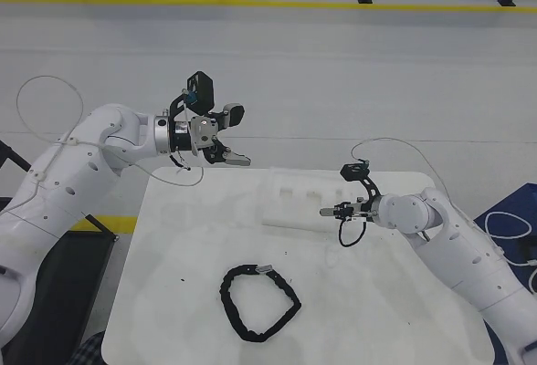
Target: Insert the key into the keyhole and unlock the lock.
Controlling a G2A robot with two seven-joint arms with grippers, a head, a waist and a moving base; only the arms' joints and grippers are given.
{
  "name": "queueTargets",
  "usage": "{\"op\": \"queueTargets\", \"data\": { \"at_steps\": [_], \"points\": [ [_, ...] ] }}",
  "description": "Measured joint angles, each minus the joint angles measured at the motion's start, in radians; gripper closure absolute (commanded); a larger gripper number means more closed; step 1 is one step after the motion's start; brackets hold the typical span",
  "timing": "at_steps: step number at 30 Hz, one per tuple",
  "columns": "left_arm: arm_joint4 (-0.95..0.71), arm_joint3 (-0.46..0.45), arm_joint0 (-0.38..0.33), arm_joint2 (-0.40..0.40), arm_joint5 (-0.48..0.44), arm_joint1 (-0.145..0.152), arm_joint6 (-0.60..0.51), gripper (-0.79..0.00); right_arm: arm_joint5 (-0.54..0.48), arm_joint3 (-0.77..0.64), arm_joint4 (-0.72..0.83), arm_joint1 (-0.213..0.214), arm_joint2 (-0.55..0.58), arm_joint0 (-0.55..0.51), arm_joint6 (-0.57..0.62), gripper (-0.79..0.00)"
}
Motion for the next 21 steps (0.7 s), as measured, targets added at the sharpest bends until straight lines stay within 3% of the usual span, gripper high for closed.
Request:
{"op": "queueTargets", "data": {
  "at_steps": [8, 18, 21],
  "points": [
    [0.000, 0.000, 0.000, 0.000, 0.000, 0.000, 0.000, -0.785, -0.016, 0.006, -0.006, -0.001, -0.002, -0.011, 0.002, -0.785],
    [0.000, 0.000, 0.000, 0.000, 0.000, 0.000, 0.000, -0.785, -0.234, 0.128, -0.027, -0.036, -0.063, 0.062, 0.128, -0.785],
    [0.000, 0.000, 0.000, 0.000, 0.000, 0.000, 0.000, -0.785, -0.248, 0.177, -0.023, -0.052, -0.079, 0.086, 0.127, -0.785]
  ]
}}
